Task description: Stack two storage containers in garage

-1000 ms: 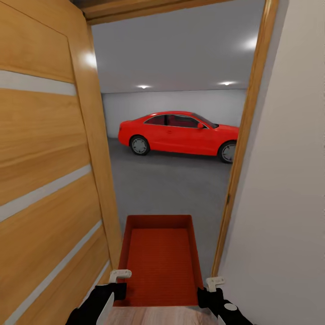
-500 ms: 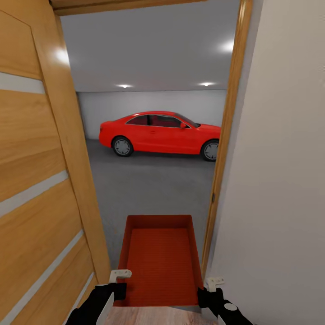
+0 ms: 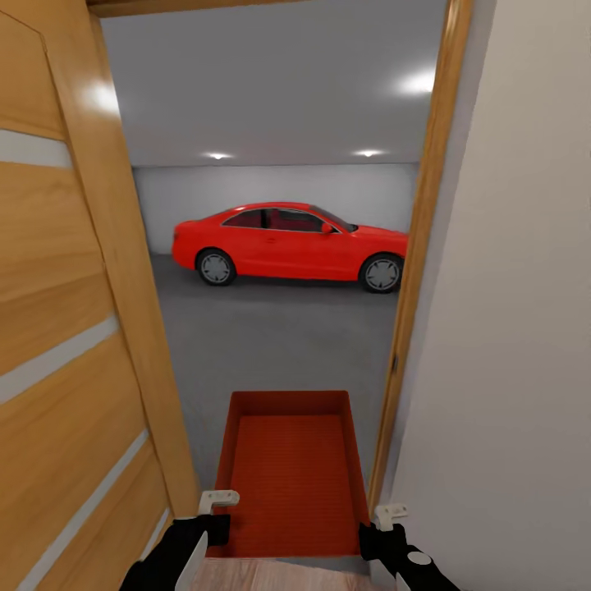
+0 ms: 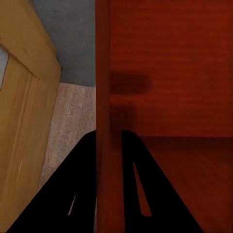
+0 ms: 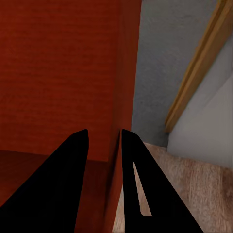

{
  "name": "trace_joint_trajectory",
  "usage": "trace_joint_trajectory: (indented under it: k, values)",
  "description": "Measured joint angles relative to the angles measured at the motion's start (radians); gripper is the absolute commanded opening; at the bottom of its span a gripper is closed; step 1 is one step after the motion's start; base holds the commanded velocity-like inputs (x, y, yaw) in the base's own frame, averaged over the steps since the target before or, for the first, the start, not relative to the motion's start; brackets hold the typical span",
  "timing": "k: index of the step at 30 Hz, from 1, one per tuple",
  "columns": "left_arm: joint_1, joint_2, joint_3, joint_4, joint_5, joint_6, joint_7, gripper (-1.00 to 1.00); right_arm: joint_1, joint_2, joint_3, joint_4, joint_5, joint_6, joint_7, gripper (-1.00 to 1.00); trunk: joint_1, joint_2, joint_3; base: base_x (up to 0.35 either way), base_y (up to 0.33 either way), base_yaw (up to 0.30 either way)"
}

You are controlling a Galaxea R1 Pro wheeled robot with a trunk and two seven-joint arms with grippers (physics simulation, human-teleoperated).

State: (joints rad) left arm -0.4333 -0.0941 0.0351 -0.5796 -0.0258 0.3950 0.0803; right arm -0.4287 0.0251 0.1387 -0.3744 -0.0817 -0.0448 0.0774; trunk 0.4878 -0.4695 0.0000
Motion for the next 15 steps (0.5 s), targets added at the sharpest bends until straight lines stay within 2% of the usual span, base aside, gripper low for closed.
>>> trace_joint_trajectory:
  k: [8, 15]
  values:
    - [0.0, 0.0, 0.0, 0.0, 0.0, 0.0, 0.0, -1.0, 0.0, 0.0, -0.002, 0.0, 0.002, 0.0, 0.0, -1.0, 0.0, 0.0, 0.0, 0.171, 0.197, -0.266]
    - [0.0, 0.0, 0.0, 0.0, 0.0, 0.0, 0.0, -1.0, 0.0, 0.001, -0.002, 0.0, 0.002, 0.0, 0.0, -1.0, 0.0, 0.0, 0.0, 0.032, 0.024, -0.062]
